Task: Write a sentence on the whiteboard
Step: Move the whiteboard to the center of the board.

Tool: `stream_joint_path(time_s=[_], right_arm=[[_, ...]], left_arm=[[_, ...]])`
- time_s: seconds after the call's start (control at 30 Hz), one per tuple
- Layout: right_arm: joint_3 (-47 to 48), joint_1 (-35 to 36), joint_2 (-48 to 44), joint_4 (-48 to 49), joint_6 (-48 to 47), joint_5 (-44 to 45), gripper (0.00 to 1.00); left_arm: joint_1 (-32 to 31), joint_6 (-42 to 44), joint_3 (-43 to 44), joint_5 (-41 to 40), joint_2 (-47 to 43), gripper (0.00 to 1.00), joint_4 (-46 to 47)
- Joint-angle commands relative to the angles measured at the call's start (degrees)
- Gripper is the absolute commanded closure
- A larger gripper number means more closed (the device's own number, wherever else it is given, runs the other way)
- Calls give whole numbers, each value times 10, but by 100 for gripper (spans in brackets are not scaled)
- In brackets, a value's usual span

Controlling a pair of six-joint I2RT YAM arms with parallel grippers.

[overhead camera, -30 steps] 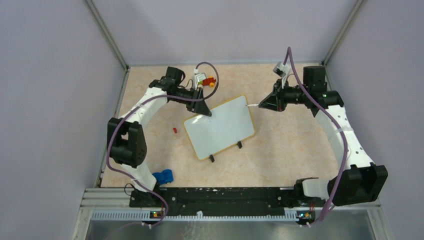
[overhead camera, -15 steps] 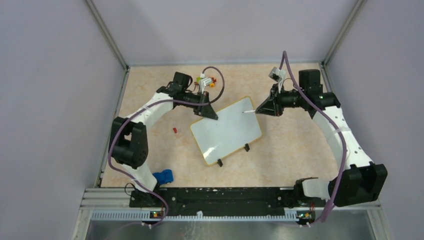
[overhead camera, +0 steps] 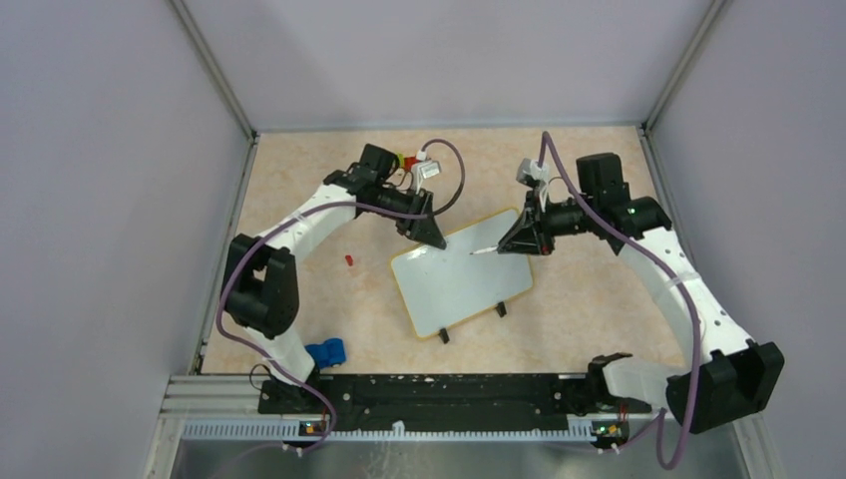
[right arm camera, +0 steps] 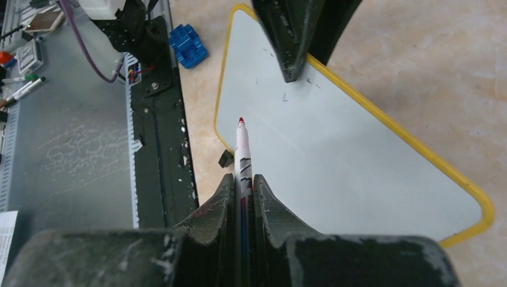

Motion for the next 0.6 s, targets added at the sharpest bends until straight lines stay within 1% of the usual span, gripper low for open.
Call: stream_joint_path(time_s=[0.0, 0.1, 0.2, 0.33, 0.43, 0.5, 0.57], right_arm=[[0, 34, -32, -11, -35, -9, 100], [3, 58, -31, -14, -40, 8, 100], [2, 91, -30, 0, -32, 29, 100], [0, 139, -25, 38, 3, 77, 100], [5, 174, -14, 57, 17, 115, 100], [10, 198, -4, 69, 24, 141, 100], [14, 215, 6, 78, 30, 151, 100]], left_arm=[[23, 47, 34, -13, -51, 50, -41], [39, 54, 18, -7, -77, 44, -51], [71, 66, 2, 8, -95, 43, -64], [128, 91, -3, 50, -110, 41, -92], [152, 110, -3, 76, -118, 39, -108], [161, 123, -3, 70, -124, 38, -115], [172, 123, -10, 85, -131, 37, -110]])
